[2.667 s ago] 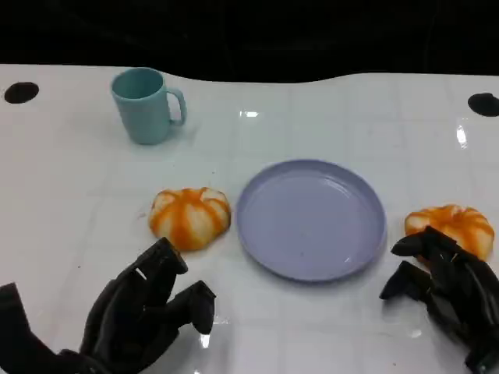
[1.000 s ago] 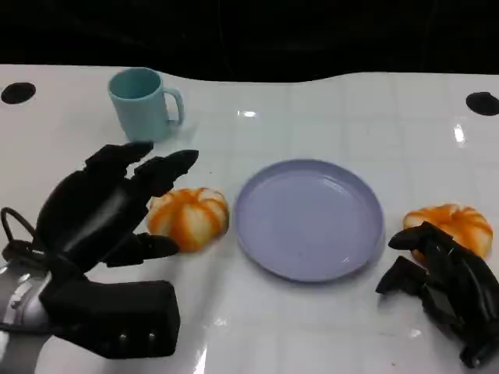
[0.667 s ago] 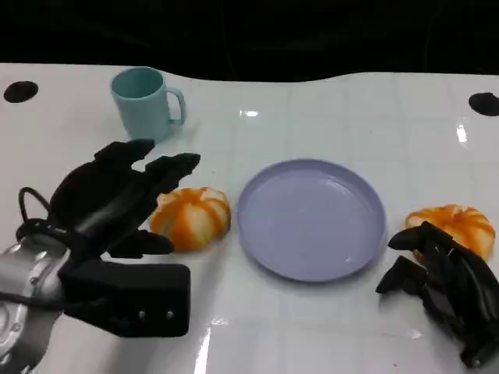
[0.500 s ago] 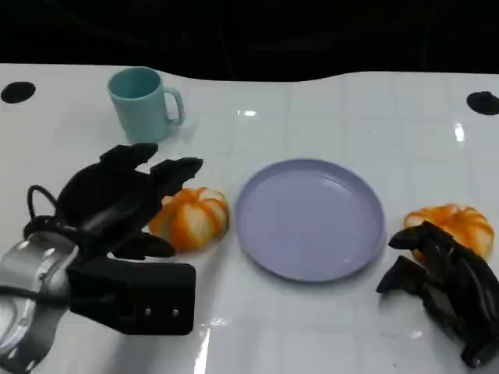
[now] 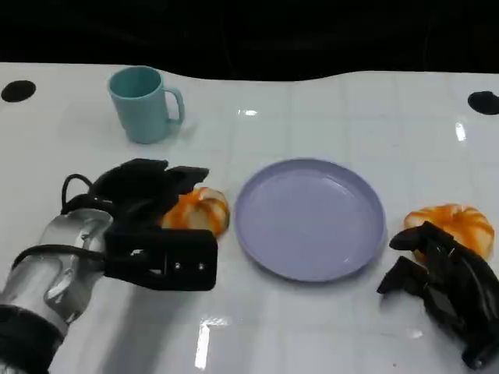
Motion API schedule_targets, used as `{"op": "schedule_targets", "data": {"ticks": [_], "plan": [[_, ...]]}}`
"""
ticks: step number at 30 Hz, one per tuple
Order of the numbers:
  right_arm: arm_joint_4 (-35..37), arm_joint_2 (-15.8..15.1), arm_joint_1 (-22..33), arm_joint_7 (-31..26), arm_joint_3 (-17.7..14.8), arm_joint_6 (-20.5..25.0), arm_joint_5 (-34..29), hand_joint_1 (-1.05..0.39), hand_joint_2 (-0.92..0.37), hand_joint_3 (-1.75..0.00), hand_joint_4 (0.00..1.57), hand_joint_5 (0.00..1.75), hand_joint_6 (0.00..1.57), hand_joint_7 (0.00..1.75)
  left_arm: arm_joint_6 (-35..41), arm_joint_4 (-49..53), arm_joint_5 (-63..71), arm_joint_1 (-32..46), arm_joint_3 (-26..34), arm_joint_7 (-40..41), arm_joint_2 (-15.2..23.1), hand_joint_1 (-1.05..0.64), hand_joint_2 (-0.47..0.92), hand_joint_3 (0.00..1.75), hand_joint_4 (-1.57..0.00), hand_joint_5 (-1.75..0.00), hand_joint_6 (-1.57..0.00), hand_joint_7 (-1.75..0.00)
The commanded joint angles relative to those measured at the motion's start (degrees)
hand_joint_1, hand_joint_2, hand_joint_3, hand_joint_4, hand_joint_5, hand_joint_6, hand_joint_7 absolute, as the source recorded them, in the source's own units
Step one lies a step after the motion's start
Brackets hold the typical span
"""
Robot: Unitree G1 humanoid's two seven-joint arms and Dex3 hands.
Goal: Grasp the bread from the table and place it into the plate.
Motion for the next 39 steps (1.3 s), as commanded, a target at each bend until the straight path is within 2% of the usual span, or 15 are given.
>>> {"op": "schedule_targets", "data": {"ticks": [1, 6, 10, 15, 18, 21, 25, 27, 29, 33, 34, 35, 37, 38, 39], "plan": [[-0.1, -0.5, 1.0, 0.7, -0.2, 0.9, 0.6, -0.54, -0.92, -0.21, 0.67, 1.54, 0.6, 1.24, 0.4, 10.7, 0.3, -5.8, -2.5, 3.7, -3.1, -0.57, 0.82, 0.0, -0.05, -0.11, -0.19, -0.01], [-0.3, -0.5, 1.1, 0.7, -0.3, 1.0, 0.6, -0.54, -0.92, -0.2, 0.66, 1.55, 0.6, 1.24, -0.5, 14.2, -0.5, -7.5, -3.7, 5.4, -3.5, -0.57, 0.82, 0.0, -0.05, -0.11, -0.19, 0.0], [-0.3, -0.7, 1.7, 0.0, 0.2, -0.7, -0.6, -0.53, -0.92, -0.24, 0.68, 1.55, 0.61, 1.24, 0.4, 26.9, -0.9, -12.7, -5.1, 6.7, -8.1, -0.56, 0.81, 0.0, -0.05, -0.11, -0.19, 0.0], [-0.4, -0.6, 1.6, -0.1, 0.0, 0.1, 0.0, -0.53, -0.92, -0.22, 0.68, 1.55, 0.63, 1.23, -1.6, 34.0, -2.2, -14.8, -5.3, 9.1, -9.9, -0.5, 0.83, 0.01, -0.09, -0.12, -0.21, -0.01], [-0.6, -0.6, 1.7, -0.1, 0.0, 0.3, 0.1, -0.54, -0.92, -0.21, 0.68, 1.54, 0.63, 1.22, -2.6, 36.1, -3.0, -15.1, -5.2, 10.4, -10.2, -0.43, 0.88, 0.02, -0.18, -0.15, -0.27, -0.03], [-1.0, -0.5, 2.0, -0.1, 0.0, 0.5, 0.2, -0.54, -0.92, -0.21, 0.69, 1.54, 0.63, 1.22, -2.7, 37.7, -4.2, -15.3, -4.7, 11.0, -10.6, -0.29, 0.92, 0.05, -0.43, -0.24, -0.45, -0.06], [-0.6, -0.8, 2.1, 0.3, 0.2, -1.0, -0.3, -0.53, -0.92, -0.24, 0.68, 1.54, 0.62, 1.22, -2.3, 39.4, -5.2, -15.8, -5.0, 9.2, -10.9, -0.31, 0.91, 0.03, -0.48, -0.25, -0.47, -0.05], [-0.3, -0.8, 2.0, 0.6, 0.1, -1.2, -0.2, -0.53, -0.92, -0.25, 0.68, 1.54, 0.61, 1.22, -2.5, 40.1, -5.5, -15.9, -5.2, 8.7, -10.9, -0.32, 0.9, 0.02, -0.55, -0.28, -0.53, -0.06], [-0.2, -0.8, 1.9, 0.7, 0.1, -1.0, -0.1, -0.54, -0.92, -0.24, 0.67, 1.54, 0.61, 1.23, -2.9, 40.4, -5.5, -16.1, -5.4, 8.5, -10.8, -0.35, 0.92, 0.04, -0.72, -0.44, -0.71, -0.08], [-0.3, -0.8, 1.6, 0.4, -0.1, -0.1, 0.1, -0.54, -0.92, -0.23, 0.67, 1.55, 0.61, 1.23, -3.0, 40.6, -4.8, -15.9, -5.9, 11.3, -10.8, -0.36, 0.92, 0.04, -0.75, -0.5, -0.76, -0.08], [-0.8, -0.8, 1.6, -0.2, -0.1, 0.8, 0.1, -0.55, -0.92, -0.21, 0.67, 1.54, 0.62, 1.23, -3.1, 40.7, -4.1, -15.6, -6.4, 13.7, -10.7, -0.32, 0.92, 0.24, -0.72, -0.82, -0.84, -0.27], [-1.2, -0.7, 1.7, -0.5, 0.0, 1.4, 0.1, -0.56, -0.92, -0.19, 0.67, 1.54, 0.62, 1.22, -3.1, 40.9, -3.6, -15.3, -7.0, 15.8, -10.6, -0.31, 0.92, 0.42, -0.69, -1.06, -0.79, -0.64], [-1.8, -0.7, 2.0, -0.8, 0.1, 1.6, 0.0, -0.56, -0.92, -0.19, 0.67, 1.53, 0.62, 1.22, -2.9, 41.2, -3.1, -15.1, -7.7, 18.2, -10.6, -0.3, 0.92, 0.51, -0.69, -1.19, -0.75, -0.88], [-1.8, -0.8, 2.1, -0.8, 0.1, 1.7, -0.1, -0.56, -0.92, -0.19, 0.66, 1.53, 0.63, 1.22, -2.9, 41.3, -3.2, -14.8, -7.7, 19.6, -10.5, -0.28, 0.92, 0.48, -0.67, -1.19, -0.72, -0.87], [-1.9, -0.8, 2.1, -0.9, 0.1, 1.8, -0.1, -0.56, -0.92, -0.19, 0.67, 1.53, 0.63, 1.22, -3.0, 41.5, -3.4, -14.7, -7.7, 20.6, -10.4, -0.25, 0.92, 0.44, -0.63, -1.51, -0.59, -1.31]]}}
